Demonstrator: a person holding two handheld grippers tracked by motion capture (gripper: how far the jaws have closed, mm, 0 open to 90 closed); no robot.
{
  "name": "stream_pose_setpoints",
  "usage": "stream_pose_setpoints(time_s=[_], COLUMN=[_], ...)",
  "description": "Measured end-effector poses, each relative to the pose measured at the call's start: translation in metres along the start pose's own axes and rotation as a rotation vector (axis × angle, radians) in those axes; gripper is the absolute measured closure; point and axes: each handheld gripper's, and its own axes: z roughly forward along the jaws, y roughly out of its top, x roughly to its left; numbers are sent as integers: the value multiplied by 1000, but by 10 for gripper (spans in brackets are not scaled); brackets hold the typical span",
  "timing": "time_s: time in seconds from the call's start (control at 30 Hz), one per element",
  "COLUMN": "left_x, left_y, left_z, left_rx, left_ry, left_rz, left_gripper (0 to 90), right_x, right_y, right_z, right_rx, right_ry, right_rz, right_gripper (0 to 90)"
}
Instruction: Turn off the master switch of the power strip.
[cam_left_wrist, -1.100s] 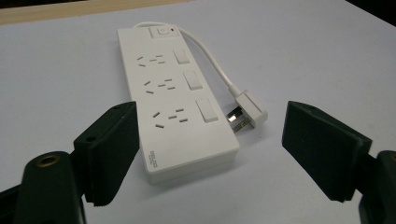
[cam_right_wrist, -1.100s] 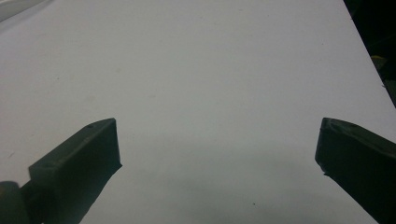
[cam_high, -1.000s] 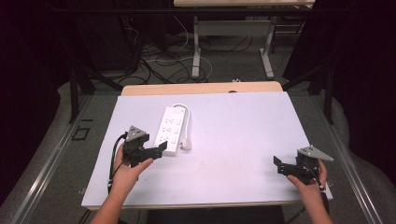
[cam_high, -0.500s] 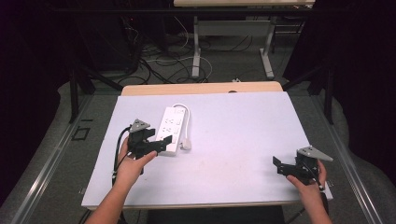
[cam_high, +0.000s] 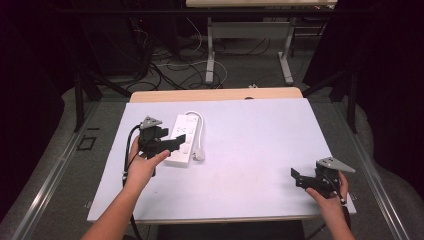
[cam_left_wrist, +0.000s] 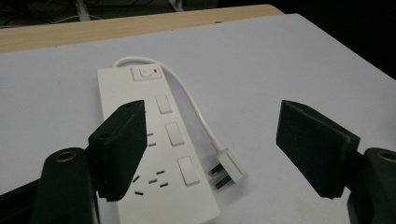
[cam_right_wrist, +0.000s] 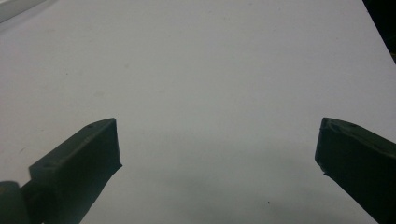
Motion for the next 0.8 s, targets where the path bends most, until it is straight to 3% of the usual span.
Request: stream_pose_setpoints(time_s=[0.3,0.6,0.8], left_x=[4,7,7], left_y=[14,26,36], left_z=[3,11,17], left_rx=[-8,-15,0], left_ry=[5,-1,-9], left_rz=[-21,-80,-79], left_gripper=[272,314,352], right_x=[0,0,0], right_y=[1,2,2], right_z=[0,-2,-1], right_rx=[-9,0,-30], right_ry=[-11,-6,-6], right_rz=[-8,-5,14], right_gripper=[0,0,0])
